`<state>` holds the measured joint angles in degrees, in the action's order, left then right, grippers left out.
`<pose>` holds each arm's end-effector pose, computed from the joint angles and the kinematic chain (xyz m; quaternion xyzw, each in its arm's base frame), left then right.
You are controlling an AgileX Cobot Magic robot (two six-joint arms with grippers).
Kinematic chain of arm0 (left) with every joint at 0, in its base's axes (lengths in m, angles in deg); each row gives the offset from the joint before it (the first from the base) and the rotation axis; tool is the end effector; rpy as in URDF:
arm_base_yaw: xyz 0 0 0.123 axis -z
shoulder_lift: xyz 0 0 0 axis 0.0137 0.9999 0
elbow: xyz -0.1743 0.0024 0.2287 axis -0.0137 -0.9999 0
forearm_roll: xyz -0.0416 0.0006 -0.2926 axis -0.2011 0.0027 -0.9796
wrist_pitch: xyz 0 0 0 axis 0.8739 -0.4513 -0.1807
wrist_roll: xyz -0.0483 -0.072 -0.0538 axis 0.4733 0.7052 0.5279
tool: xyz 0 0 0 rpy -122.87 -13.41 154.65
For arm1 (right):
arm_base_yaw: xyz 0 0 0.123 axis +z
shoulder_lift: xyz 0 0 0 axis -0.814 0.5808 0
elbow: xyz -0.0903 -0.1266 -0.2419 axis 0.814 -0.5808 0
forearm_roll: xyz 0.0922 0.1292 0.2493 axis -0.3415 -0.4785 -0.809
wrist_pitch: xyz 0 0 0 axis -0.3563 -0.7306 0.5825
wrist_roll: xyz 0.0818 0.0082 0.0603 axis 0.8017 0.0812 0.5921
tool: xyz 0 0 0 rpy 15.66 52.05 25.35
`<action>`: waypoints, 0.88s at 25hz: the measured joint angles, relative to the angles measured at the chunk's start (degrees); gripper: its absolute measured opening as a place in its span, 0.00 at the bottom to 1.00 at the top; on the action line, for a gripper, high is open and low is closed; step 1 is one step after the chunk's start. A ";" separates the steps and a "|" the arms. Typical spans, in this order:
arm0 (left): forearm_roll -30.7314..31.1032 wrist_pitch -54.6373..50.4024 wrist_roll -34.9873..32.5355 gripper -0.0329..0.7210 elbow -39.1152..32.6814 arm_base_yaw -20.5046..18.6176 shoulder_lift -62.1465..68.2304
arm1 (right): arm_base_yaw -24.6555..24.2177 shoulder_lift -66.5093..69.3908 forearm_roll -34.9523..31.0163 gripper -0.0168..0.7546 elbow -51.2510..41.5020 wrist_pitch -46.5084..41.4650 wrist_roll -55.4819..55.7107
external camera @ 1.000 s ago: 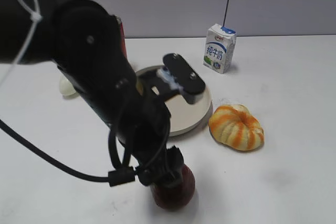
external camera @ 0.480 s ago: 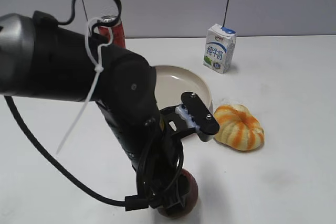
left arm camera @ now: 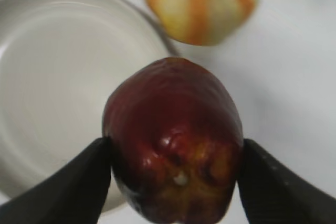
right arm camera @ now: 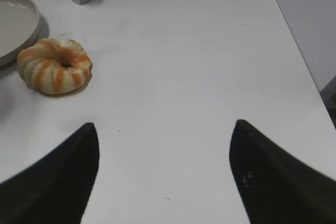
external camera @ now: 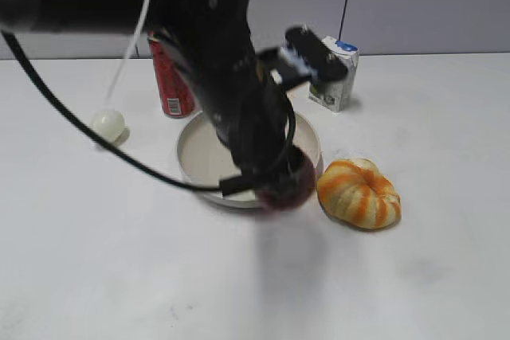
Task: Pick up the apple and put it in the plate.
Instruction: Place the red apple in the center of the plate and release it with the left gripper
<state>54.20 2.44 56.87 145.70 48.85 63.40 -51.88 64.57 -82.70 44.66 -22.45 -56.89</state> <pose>0.2796 -0.3493 0.2065 0.5924 0.7820 -0.1039 0.1639 0.0404 0.0025 0.2951 -0.0099 0.8481 0.0217 0.5293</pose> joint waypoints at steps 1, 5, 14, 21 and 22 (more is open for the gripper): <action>0.52 -1.15 0.26 0.77 2.41 -2.00 1.07 | 0.00 0.00 0.00 0.78 0.00 0.00 0.00; 1.58 -7.65 0.60 0.77 13.28 -9.47 8.46 | 0.00 0.00 0.00 0.78 0.00 0.00 0.00; 0.21 -11.15 0.80 0.77 21.42 -13.10 17.40 | 0.00 0.00 0.00 0.78 0.00 0.00 0.00; -0.52 -11.04 0.80 0.89 21.48 -13.00 17.50 | 0.00 0.00 0.00 0.78 0.00 0.00 0.00; -0.52 -11.09 0.80 0.91 21.55 -13.00 17.50 | 0.00 0.00 0.00 0.78 0.00 0.00 0.00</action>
<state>53.69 -8.65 57.66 167.25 35.86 80.90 -51.88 64.57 -82.70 44.66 -22.45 -56.89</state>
